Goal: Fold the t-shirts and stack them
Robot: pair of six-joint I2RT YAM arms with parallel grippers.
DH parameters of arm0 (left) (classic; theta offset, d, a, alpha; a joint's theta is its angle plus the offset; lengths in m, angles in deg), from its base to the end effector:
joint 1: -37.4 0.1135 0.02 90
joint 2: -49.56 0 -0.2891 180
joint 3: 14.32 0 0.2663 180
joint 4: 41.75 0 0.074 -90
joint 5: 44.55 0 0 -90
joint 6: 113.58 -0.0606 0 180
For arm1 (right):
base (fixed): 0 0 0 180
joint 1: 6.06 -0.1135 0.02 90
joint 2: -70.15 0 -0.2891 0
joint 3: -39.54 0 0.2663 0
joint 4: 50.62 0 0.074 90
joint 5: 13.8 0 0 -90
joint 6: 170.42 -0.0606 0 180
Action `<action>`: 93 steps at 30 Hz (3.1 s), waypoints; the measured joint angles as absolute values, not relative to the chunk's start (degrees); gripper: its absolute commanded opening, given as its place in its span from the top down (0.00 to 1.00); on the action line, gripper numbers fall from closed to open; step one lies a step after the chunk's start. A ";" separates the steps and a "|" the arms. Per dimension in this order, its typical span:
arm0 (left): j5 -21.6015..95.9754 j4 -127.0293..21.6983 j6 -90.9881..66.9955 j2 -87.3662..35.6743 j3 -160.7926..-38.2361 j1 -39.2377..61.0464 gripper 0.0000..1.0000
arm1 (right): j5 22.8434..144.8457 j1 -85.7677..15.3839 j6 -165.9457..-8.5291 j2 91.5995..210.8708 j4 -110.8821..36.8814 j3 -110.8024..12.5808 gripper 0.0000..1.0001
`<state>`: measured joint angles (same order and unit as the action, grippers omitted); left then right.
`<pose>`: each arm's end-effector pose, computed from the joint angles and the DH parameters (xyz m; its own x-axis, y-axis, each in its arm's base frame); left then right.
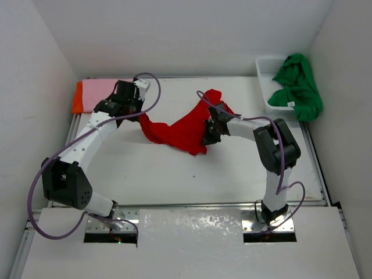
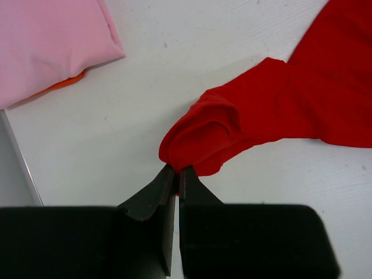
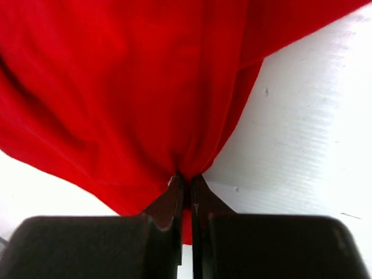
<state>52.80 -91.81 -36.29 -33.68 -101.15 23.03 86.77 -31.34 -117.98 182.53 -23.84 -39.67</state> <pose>0.3353 -0.0779 0.3200 -0.6497 0.3917 -0.6515 0.3114 0.9190 0.2420 0.3749 0.1894 0.1195 -0.9270 0.2249 -0.3002 0.0785 0.8989 0.4311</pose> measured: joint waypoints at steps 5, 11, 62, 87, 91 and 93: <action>52.69 -91.81 -36.29 -33.66 -101.15 23.05 1.00 | 84.04 -31.32 -117.96 181.83 -23.05 -39.71 1.00; 52.54 -91.83 -36.29 -33.66 -101.15 23.05 1.00 | 78.05 -31.87 -113.92 176.98 -17.72 -41.81 1.00; 48.96 -90.58 -36.31 -33.05 -100.29 23.16 1.00 | 69.68 -36.46 -103.19 178.55 -13.83 -55.28 0.39; 50.60 -91.02 -37.73 -33.03 -100.27 26.36 1.00 | 66.49 -34.91 -104.41 177.40 -10.61 -50.21 1.00; 50.31 -92.51 -40.35 -31.69 -98.33 33.24 1.00 | 68.39 -29.07 -104.45 155.78 -11.29 -32.79 1.00; 49.15 -93.95 -41.73 -30.82 -96.18 36.43 1.00 | 68.63 -25.81 -104.74 146.56 -11.82 -25.73 1.00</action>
<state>49.15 -93.95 -41.73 -30.82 -96.18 36.43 68.63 -25.81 -104.74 146.56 -11.82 -25.73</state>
